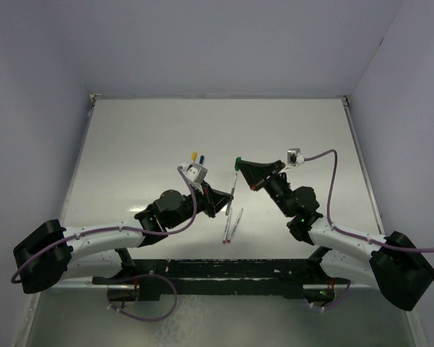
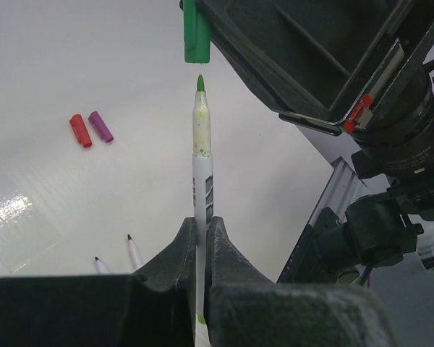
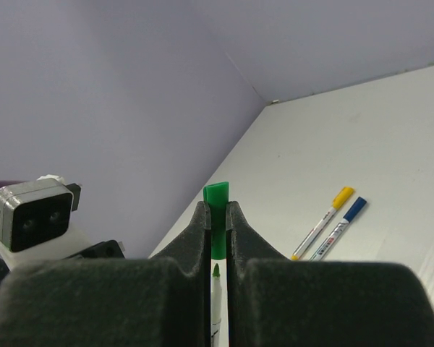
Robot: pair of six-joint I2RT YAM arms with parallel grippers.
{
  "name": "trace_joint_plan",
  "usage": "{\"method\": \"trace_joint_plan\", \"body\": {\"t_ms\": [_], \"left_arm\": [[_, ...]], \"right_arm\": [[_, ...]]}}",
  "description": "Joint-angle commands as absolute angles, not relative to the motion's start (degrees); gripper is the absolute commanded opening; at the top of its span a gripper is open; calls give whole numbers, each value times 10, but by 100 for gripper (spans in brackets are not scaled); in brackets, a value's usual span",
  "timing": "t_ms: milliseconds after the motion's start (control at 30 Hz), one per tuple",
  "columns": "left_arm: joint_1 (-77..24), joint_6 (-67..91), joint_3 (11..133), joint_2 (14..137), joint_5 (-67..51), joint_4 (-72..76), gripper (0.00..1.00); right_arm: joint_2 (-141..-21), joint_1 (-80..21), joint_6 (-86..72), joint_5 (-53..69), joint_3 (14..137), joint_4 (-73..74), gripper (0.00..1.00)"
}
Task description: Insert the pens into the pen caps
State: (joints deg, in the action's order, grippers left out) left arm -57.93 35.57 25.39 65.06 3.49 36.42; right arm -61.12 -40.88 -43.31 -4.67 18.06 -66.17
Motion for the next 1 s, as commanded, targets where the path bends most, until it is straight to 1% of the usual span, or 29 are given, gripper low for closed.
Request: {"method": "trace_joint_plan", "body": {"t_ms": [0, 600, 967], "left_arm": [[-582, 359, 250, 649, 46, 404, 0], [-582, 352, 256, 658, 66, 408, 0], [-582, 341, 253, 645, 114, 437, 0]], "right_arm": [[-609, -413, -438, -37, 174, -702, 0], [-635, -422, -451, -23, 172, -719, 0], [-657, -437, -462, -3, 163, -718, 0]]}}
